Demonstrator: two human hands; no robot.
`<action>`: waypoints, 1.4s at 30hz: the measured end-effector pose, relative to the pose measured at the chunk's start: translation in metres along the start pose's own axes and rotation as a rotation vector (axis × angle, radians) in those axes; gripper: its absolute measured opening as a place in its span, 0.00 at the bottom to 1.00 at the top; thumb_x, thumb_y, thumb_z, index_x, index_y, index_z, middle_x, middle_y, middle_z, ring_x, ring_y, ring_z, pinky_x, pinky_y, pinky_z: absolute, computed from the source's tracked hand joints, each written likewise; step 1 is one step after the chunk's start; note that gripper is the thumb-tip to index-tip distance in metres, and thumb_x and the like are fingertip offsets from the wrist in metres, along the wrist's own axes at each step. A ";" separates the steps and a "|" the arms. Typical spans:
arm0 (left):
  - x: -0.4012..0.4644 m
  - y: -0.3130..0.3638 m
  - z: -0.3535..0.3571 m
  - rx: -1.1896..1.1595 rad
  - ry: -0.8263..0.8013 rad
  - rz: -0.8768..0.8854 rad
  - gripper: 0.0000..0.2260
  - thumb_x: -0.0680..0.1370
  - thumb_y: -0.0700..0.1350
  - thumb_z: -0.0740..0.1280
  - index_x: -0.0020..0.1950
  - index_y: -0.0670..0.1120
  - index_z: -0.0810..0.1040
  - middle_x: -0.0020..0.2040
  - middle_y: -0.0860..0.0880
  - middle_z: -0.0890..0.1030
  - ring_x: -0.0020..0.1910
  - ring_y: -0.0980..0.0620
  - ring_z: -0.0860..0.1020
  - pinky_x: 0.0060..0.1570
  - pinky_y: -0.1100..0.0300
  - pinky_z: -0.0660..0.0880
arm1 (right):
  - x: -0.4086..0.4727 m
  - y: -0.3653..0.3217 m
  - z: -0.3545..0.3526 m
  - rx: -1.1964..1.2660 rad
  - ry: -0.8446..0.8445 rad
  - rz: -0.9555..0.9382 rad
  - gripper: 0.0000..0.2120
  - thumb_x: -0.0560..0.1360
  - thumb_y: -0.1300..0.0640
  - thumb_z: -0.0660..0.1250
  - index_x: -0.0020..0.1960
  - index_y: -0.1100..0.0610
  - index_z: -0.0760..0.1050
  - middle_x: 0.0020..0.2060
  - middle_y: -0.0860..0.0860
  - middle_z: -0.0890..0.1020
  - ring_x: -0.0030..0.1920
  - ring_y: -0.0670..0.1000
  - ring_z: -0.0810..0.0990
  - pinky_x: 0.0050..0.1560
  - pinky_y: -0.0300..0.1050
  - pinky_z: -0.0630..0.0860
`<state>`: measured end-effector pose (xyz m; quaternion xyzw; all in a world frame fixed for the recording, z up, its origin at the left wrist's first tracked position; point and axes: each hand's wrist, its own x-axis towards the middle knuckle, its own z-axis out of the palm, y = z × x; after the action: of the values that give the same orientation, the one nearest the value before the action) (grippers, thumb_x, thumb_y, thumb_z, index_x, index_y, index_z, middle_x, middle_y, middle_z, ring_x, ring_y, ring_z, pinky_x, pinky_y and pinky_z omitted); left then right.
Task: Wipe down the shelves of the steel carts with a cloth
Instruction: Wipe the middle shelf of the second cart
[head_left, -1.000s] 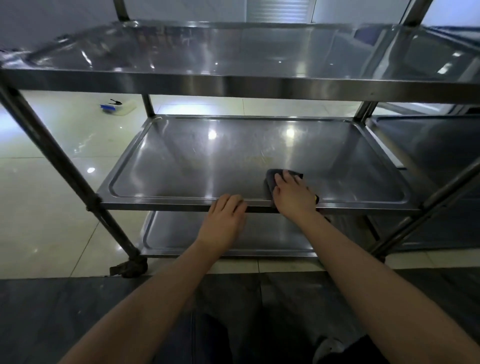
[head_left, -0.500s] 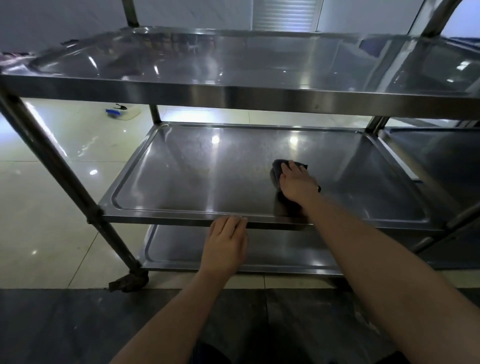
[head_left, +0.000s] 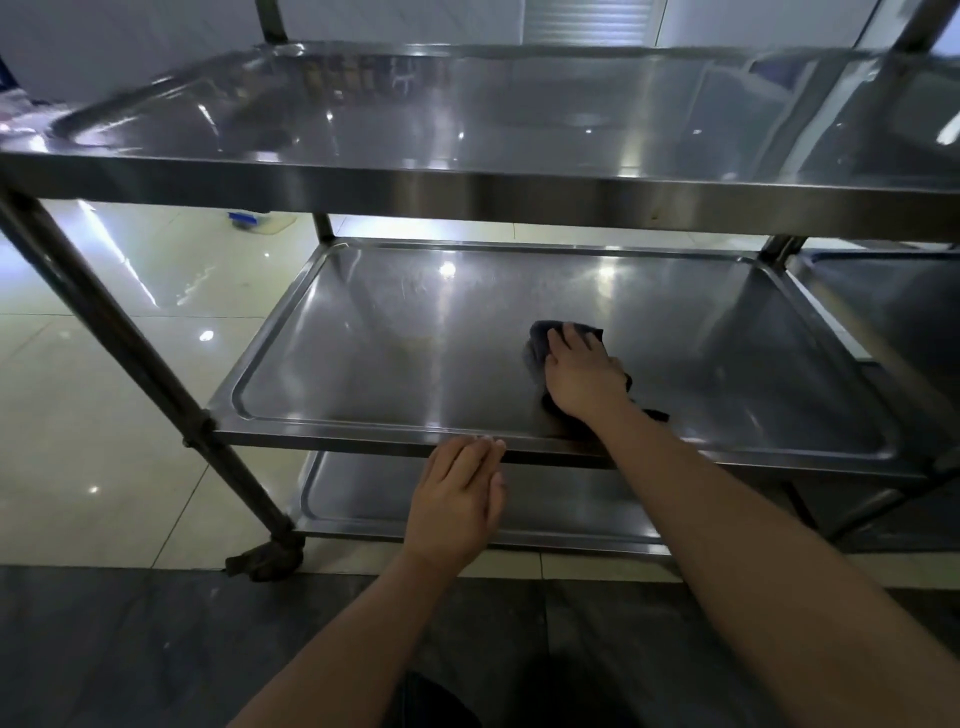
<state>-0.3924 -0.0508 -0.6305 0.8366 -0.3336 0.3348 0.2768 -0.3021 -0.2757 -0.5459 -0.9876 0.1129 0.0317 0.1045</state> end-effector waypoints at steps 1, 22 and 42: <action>-0.002 0.000 -0.002 -0.008 -0.023 -0.010 0.15 0.82 0.42 0.63 0.65 0.39 0.81 0.61 0.44 0.81 0.61 0.43 0.78 0.62 0.49 0.76 | -0.013 0.000 0.004 0.005 0.014 -0.023 0.25 0.85 0.48 0.45 0.81 0.50 0.51 0.81 0.49 0.50 0.79 0.58 0.52 0.73 0.63 0.59; -0.005 -0.042 -0.066 0.146 -0.243 -0.280 0.21 0.82 0.50 0.55 0.68 0.42 0.78 0.64 0.46 0.76 0.66 0.47 0.71 0.66 0.52 0.73 | -0.095 -0.052 0.017 -0.019 0.002 -0.052 0.25 0.85 0.50 0.46 0.82 0.50 0.50 0.82 0.48 0.48 0.80 0.56 0.49 0.75 0.57 0.55; -0.036 -0.021 -0.042 0.210 -0.064 -0.103 0.19 0.80 0.44 0.62 0.69 0.38 0.78 0.65 0.40 0.79 0.66 0.41 0.73 0.76 0.47 0.63 | 0.019 -0.070 -0.004 -0.008 -0.036 -0.028 0.27 0.85 0.52 0.50 0.82 0.51 0.46 0.82 0.50 0.46 0.81 0.59 0.47 0.77 0.61 0.55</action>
<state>-0.4125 0.0041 -0.6365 0.8873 -0.2617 0.3265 0.1937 -0.2671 -0.2144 -0.5300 -0.9887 0.0972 0.0483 0.1032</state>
